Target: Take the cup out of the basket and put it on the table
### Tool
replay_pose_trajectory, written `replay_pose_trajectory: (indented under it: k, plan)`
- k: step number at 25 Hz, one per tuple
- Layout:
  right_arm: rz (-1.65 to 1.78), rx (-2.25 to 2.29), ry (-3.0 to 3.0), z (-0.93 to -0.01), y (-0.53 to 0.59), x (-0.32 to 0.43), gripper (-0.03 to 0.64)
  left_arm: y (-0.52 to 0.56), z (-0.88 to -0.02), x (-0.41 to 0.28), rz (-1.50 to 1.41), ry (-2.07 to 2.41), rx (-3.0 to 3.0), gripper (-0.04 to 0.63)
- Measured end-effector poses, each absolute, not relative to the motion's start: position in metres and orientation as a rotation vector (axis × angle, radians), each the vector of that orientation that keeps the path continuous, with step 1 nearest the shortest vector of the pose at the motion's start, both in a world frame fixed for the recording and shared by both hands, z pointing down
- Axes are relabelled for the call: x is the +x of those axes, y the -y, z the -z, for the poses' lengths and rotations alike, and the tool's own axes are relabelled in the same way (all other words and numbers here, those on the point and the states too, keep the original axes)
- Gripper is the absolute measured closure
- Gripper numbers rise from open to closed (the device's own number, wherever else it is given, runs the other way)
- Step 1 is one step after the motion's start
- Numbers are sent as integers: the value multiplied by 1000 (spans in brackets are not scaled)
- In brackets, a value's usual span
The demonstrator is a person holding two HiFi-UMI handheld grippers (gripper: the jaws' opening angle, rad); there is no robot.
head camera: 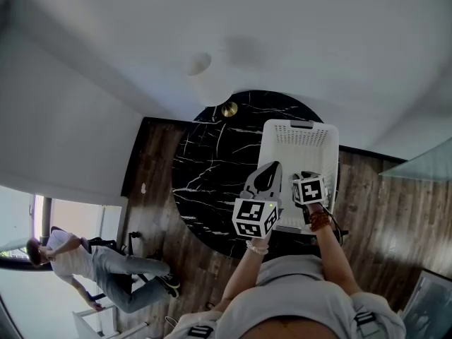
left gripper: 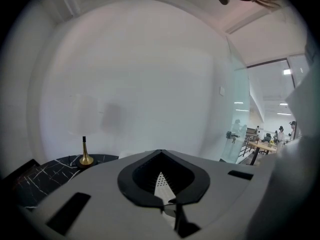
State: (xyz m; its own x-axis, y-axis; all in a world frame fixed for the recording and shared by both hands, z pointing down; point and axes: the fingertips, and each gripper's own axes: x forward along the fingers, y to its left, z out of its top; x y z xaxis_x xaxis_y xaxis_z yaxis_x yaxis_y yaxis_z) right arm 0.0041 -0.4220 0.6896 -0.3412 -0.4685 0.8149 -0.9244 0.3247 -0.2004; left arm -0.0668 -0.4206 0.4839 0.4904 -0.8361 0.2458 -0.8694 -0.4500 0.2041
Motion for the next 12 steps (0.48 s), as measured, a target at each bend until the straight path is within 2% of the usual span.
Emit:
replay_pose_trajectory:
  k: [12]
  plan:
    - [-923, 1118, 1868, -712, 424, 4, 528, 426, -490, -74, -156, 1461, 2402, 589]
